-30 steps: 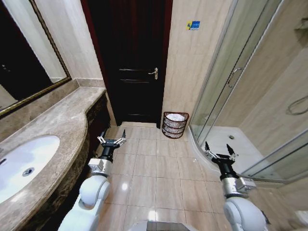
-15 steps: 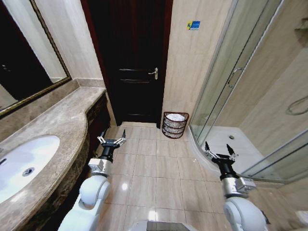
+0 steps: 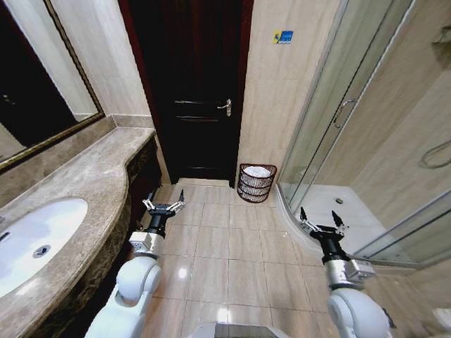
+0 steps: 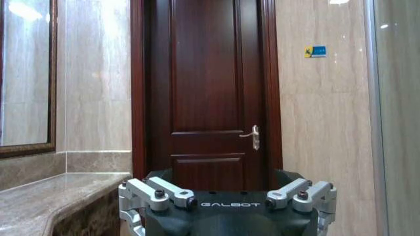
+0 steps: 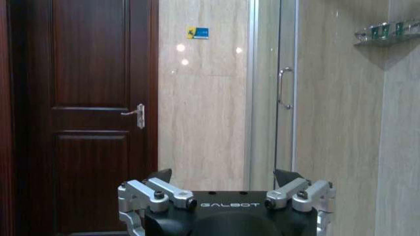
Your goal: Discard the used towel into the hamper.
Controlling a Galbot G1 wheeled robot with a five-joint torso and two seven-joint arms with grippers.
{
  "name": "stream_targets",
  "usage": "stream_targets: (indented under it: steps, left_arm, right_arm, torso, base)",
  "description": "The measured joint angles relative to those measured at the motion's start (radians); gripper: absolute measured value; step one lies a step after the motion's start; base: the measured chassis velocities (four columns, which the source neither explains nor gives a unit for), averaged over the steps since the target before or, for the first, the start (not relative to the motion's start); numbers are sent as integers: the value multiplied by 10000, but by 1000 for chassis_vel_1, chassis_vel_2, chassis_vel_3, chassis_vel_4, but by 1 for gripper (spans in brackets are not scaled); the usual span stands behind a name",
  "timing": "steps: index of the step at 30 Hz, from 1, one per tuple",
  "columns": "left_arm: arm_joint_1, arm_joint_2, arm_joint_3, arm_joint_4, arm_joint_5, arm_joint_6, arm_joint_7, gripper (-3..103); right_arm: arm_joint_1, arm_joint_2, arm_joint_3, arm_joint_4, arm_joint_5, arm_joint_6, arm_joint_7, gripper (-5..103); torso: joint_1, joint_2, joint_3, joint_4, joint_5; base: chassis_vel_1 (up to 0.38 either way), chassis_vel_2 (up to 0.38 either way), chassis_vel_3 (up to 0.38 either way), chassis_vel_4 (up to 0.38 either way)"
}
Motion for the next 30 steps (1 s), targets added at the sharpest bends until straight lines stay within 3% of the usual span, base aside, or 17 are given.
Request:
stream_targets:
  steps: [30]
  left_arm:
    - [0,0,0,0,0,0,0,100]
  right_arm:
    - [0,0,0,0,0,0,0,100]
  torso:
    - [0,0,0,0,0]
  base:
    - [0,0,0,0]
